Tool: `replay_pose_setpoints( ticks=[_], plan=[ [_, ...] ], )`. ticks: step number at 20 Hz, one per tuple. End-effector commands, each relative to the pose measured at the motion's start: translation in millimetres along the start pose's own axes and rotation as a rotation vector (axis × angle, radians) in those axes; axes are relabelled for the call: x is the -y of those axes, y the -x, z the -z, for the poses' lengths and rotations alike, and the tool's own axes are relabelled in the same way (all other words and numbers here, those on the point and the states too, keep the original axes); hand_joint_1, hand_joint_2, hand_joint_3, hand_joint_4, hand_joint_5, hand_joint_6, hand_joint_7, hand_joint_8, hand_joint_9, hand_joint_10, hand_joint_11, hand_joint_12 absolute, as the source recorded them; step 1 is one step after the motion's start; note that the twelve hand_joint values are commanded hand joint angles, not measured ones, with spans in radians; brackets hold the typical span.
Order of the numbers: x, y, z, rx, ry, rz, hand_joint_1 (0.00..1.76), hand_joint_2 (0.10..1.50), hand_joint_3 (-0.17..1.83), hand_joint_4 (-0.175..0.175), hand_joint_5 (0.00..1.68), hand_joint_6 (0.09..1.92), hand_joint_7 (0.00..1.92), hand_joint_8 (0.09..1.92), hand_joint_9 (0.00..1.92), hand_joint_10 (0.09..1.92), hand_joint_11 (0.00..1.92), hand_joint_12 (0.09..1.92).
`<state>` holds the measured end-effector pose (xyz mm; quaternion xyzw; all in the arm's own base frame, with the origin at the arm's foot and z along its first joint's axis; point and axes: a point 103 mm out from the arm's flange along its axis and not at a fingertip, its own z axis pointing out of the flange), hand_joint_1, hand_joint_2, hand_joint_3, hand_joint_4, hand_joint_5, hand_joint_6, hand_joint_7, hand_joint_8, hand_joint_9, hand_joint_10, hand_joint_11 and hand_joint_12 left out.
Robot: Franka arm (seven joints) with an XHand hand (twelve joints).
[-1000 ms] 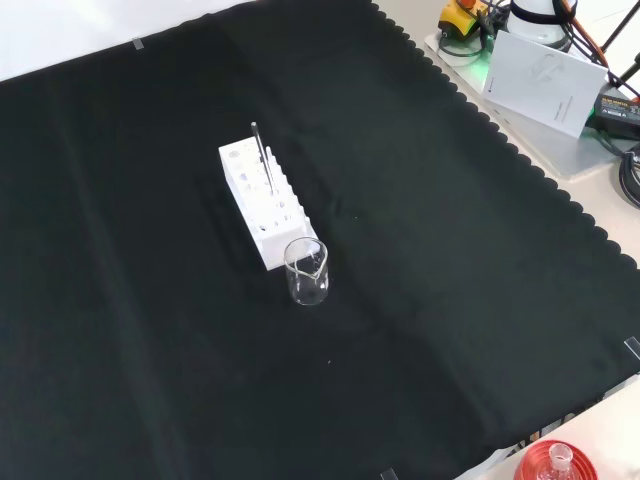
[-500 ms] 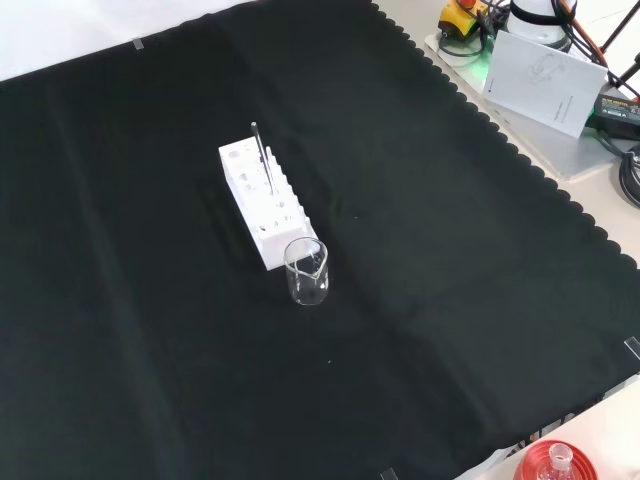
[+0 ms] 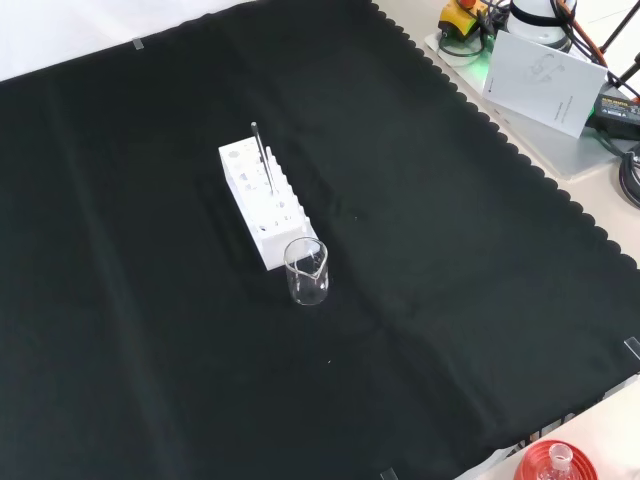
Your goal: Take the glass rod from the white test tube rack.
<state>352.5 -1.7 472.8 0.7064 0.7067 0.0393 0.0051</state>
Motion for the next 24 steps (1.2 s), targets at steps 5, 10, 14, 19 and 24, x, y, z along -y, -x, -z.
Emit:
replay_pose_setpoints(
  ticks=[5, 10, 14, 19, 24],
  plan=[
    [-43.6, -5.8, -32.2, 0.012, -0.053, 0.062, 0.97, 0.68, 0.72, -0.175, 0.39, 1.03, 0.54, 0.94, 0.63, 0.86, 0.58, 1.31],
    [-66.3, -2.3, -50.1, 0.024, -0.096, 0.08, 0.97, 0.68, 0.73, -0.175, 0.4, 1.04, 0.55, 0.94, 0.64, 0.85, 0.59, 1.31],
    [-80.9, -6.8, -60.2, 0.018, -0.111, 0.097, 0.97, 0.68, 0.73, -0.175, 0.4, 1.04, 0.55, 0.94, 0.64, 0.85, 0.59, 1.3],
    [-95.7, -12.4, -72.7, 0.024, -0.137, 0.115, 0.96, 0.68, 0.73, -0.175, 0.41, 1.04, 0.56, 0.93, 0.64, 0.85, 0.6, 1.3],
    [-109.2, -21.5, -89.6, 0.024, -0.163, 0.129, 0.96, 0.68, 0.73, -0.175, 0.42, 1.04, 0.57, 0.93, 0.65, 0.85, 0.6, 1.3]
  ],
)
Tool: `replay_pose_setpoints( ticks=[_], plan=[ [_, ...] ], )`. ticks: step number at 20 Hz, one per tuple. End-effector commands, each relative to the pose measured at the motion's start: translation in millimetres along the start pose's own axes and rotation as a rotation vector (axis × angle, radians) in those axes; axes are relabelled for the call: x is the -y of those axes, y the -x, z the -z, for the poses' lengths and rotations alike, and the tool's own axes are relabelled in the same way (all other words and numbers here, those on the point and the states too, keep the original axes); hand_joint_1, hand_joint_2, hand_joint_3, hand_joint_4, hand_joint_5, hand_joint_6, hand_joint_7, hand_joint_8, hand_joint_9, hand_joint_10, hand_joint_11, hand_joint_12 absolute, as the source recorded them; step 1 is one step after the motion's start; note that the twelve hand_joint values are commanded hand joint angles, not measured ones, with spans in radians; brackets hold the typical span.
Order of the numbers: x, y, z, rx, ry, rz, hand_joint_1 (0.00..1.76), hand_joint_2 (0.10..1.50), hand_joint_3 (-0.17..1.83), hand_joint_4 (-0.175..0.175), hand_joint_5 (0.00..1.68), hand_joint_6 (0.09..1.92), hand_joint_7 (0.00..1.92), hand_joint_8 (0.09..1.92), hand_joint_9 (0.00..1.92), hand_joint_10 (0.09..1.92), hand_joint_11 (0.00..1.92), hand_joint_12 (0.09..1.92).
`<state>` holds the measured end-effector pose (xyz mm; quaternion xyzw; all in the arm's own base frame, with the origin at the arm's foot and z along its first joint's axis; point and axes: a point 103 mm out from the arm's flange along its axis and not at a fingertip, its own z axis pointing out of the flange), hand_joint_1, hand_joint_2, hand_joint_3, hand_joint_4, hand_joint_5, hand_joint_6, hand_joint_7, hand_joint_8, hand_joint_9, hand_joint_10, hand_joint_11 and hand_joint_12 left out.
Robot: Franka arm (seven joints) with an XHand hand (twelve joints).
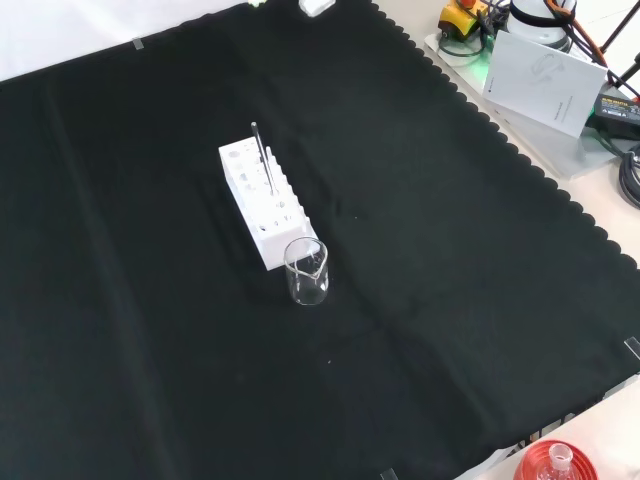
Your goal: Take the glass rod from the white test tube rack.
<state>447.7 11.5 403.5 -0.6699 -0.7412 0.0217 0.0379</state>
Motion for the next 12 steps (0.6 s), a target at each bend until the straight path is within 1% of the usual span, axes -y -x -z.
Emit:
replay_pose_setpoints(
  ticks=[1, 4, 7, 8, 9, 11, 12],
  plan=[
    [-24.5, -11.4, -13.8, 0.004, -0.019, 0.034, 0.96, 0.68, 0.73, -0.175, 0.42, 1.04, 0.57, 0.93, 0.65, 0.85, 0.6, 1.3],
    [-31.7, -15.9, -22.4, 0.01, -0.034, 0.045, 0.96, 0.68, 0.73, -0.175, 0.43, 1.04, 0.58, 0.93, 0.66, 0.85, 0.61, 1.3],
    [-39.2, -26.4, -29.2, 0.015, -0.03, 0.067, 0.96, 0.68, 0.74, -0.175, 0.45, 1.04, 0.59, 0.93, 0.66, 0.85, 0.61, 1.3],
    [-40.1, -27.6, -30.3, 0.02, -0.024, 0.077, 0.97, 0.67, 0.74, -0.175, 0.47, 1.03, 0.59, 0.93, 0.67, 0.84, 0.62, 1.29],
    [-42.9, -31.3, -31.7, 0.025, -0.028, 0.076, 0.97, 0.67, 0.74, -0.175, 0.5, 1.02, 0.6, 0.92, 0.68, 0.84, 0.62, 1.29],
    [-48.1, -36.8, -34.6, 0.031, -0.031, 0.09, 0.97, 0.65, 0.75, -0.175, 0.54, 1.0, 0.62, 0.91, 0.69, 0.83, 0.63, 1.28],
    [-49.9, -37.2, -36.2, 0.029, -0.032, 0.09, 0.98, 0.65, 0.75, -0.175, 0.56, 0.99, 0.63, 0.91, 0.7, 0.82, 0.64, 1.28]
  ],
)
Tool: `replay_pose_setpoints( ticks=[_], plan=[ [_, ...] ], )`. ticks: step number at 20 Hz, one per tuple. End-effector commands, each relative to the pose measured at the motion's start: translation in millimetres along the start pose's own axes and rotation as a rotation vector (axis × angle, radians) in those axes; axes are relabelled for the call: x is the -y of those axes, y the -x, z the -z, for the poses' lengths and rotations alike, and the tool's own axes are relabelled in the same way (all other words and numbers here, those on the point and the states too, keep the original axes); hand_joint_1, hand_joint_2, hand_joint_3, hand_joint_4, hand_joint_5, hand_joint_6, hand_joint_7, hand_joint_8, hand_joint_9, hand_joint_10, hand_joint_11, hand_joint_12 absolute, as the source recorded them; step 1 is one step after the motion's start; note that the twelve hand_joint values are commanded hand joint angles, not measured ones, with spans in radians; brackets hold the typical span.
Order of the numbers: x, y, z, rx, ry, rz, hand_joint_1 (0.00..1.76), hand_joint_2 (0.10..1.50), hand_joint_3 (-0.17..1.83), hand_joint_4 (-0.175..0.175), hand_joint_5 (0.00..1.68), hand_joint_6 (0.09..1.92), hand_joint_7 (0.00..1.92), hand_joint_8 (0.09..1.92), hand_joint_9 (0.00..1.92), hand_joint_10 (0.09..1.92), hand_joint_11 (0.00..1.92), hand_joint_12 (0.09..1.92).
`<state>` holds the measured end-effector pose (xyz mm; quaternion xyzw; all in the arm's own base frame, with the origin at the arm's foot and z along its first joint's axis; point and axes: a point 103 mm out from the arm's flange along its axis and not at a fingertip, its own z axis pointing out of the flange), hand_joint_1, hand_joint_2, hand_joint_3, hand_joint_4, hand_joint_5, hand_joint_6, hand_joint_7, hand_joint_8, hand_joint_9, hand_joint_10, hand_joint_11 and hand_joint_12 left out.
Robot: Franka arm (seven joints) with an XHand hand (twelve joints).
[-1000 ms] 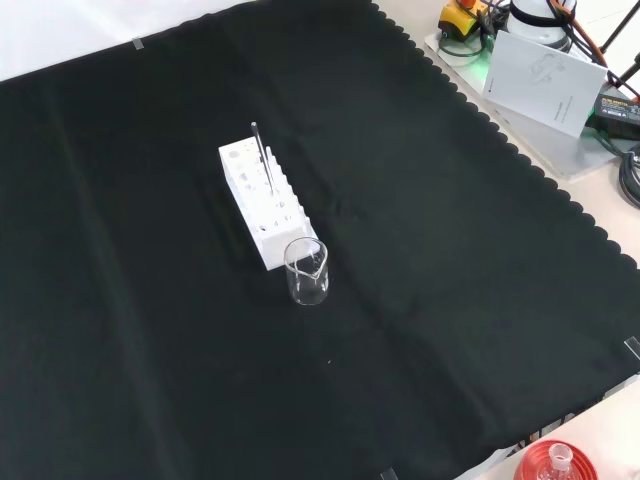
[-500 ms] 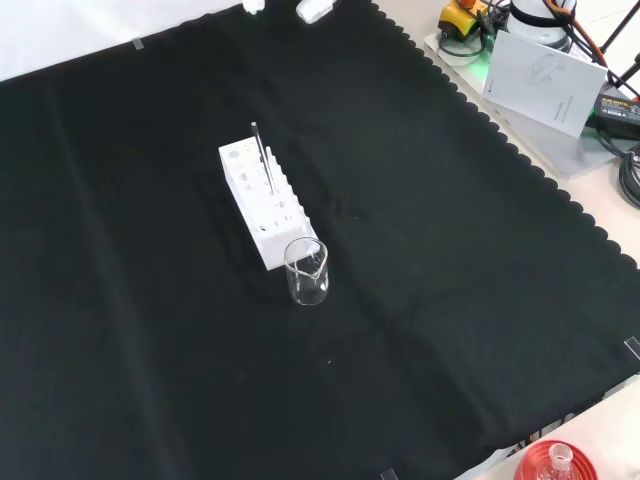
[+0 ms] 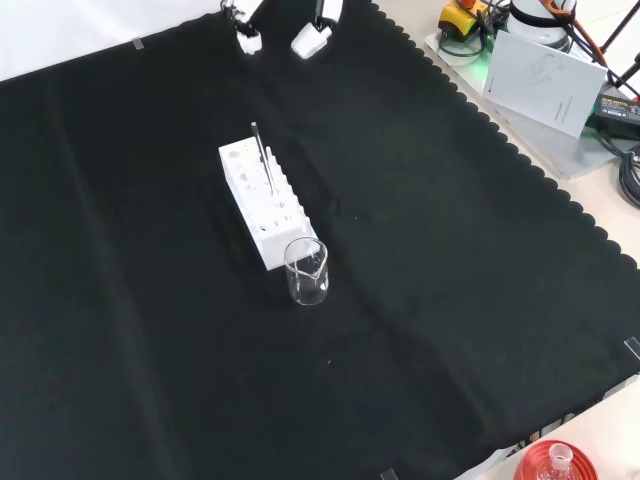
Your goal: Take the glass rod from the white test tube rack.
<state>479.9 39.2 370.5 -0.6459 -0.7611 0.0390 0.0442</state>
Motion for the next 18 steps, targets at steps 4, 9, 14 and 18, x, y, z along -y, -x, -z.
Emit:
replay_pose_setpoints(
  ticks=[4, 9, 14, 18],
  plan=[
    [-15.3, -6.7, -13.2, 0.021, -0.023, 0.046, 0.99, 0.63, 0.75, -0.175, 0.58, 0.99, 0.65, 0.9, 0.72, 0.82, 0.65, 1.27],
    [-37.8, -20.6, -28.7, 0.023, -0.048, 0.057, 0.99, 0.62, 0.76, -0.175, 0.59, 1.0, 0.66, 0.9, 0.73, 0.81, 0.66, 1.27],
    [-49.2, -13.1, -38.8, 0.001, -0.058, 0.05, 0.99, 0.62, 0.76, -0.175, 0.6, 1.0, 0.67, 0.9, 0.74, 0.81, 0.66, 1.27],
    [-63.4, -17.3, -52.1, 0.005, -0.078, 0.056, 0.99, 0.62, 0.77, -0.175, 0.6, 1.0, 0.68, 0.9, 0.74, 0.81, 0.67, 1.27]
  ],
)
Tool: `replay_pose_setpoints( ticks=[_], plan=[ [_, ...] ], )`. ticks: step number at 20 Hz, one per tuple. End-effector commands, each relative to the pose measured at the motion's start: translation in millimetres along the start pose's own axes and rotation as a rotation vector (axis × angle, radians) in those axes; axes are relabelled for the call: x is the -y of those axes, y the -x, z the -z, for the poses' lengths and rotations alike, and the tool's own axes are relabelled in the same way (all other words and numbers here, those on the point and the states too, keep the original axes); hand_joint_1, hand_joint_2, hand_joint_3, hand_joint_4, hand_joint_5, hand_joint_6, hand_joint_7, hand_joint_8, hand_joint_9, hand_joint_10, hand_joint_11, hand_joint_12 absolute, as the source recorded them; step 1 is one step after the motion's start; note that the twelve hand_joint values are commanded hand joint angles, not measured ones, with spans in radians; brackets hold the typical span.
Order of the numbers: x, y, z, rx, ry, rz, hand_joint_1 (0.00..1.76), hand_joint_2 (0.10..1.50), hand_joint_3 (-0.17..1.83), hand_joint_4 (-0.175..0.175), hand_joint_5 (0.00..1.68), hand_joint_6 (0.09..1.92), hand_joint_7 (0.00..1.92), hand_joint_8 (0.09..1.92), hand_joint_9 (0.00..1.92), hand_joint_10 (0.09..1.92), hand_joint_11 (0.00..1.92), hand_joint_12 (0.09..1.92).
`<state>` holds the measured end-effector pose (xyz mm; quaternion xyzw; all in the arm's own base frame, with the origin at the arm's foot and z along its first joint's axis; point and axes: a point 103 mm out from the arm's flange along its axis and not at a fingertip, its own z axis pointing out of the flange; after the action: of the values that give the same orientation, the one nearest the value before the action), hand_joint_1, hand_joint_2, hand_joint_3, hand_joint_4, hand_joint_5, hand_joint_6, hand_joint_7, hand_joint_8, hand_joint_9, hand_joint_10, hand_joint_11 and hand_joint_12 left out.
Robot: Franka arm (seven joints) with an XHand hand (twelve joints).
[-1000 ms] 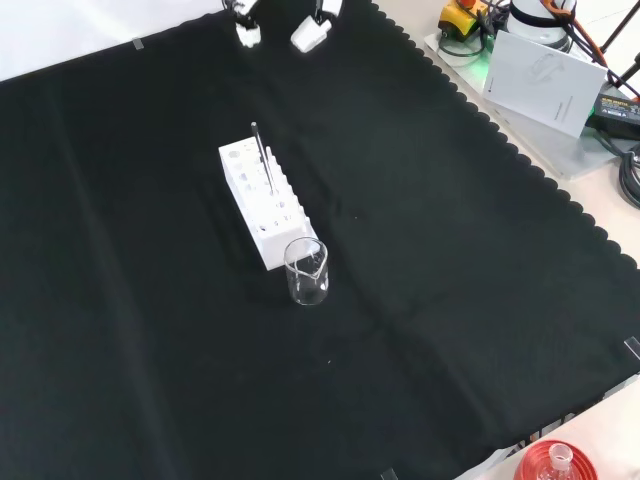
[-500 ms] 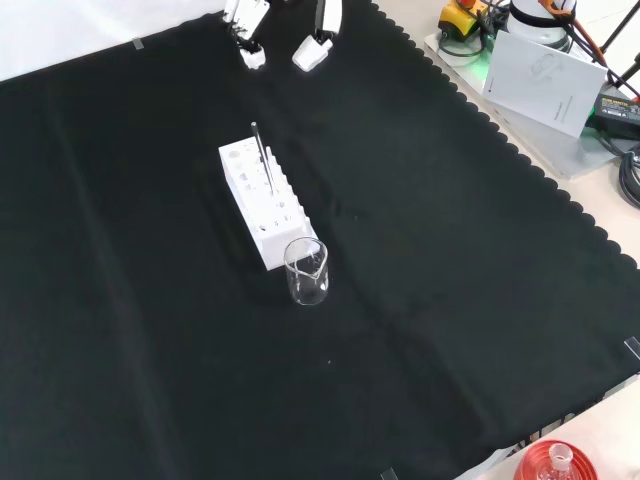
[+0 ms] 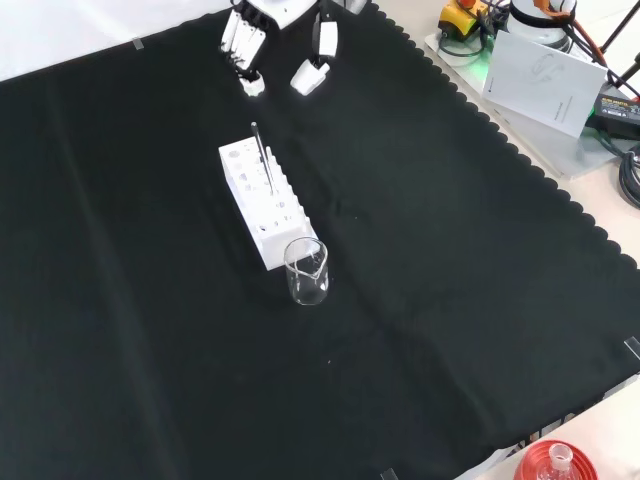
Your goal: Take the glass rod from the white test tube rack.
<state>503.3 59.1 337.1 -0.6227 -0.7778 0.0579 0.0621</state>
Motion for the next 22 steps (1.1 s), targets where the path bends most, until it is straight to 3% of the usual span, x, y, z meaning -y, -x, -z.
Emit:
replay_pose_setpoints(
  ticks=[1, 9, 22],
  plan=[
    [-33.8, 6.0, -22.5, -0.001, -0.03, 0.0, 0.99, 0.62, 0.77, -0.175, 0.6, 1.0, 0.68, 0.9, 0.74, 0.81, 0.67, 1.27],
    [-46.6, 23.7, -42.8, -0.013, -0.062, 0.011, 0.99, 0.61, 0.77, -0.175, 0.6, 1.0, 0.68, 0.9, 0.75, 0.81, 0.68, 1.27],
    [-58.8, 37.7, -66.5, -0.047, -0.105, -0.013, 0.98, 0.61, 0.77, -0.175, 0.6, 1.0, 0.69, 0.9, 0.76, 0.81, 0.68, 1.27]
  ],
)
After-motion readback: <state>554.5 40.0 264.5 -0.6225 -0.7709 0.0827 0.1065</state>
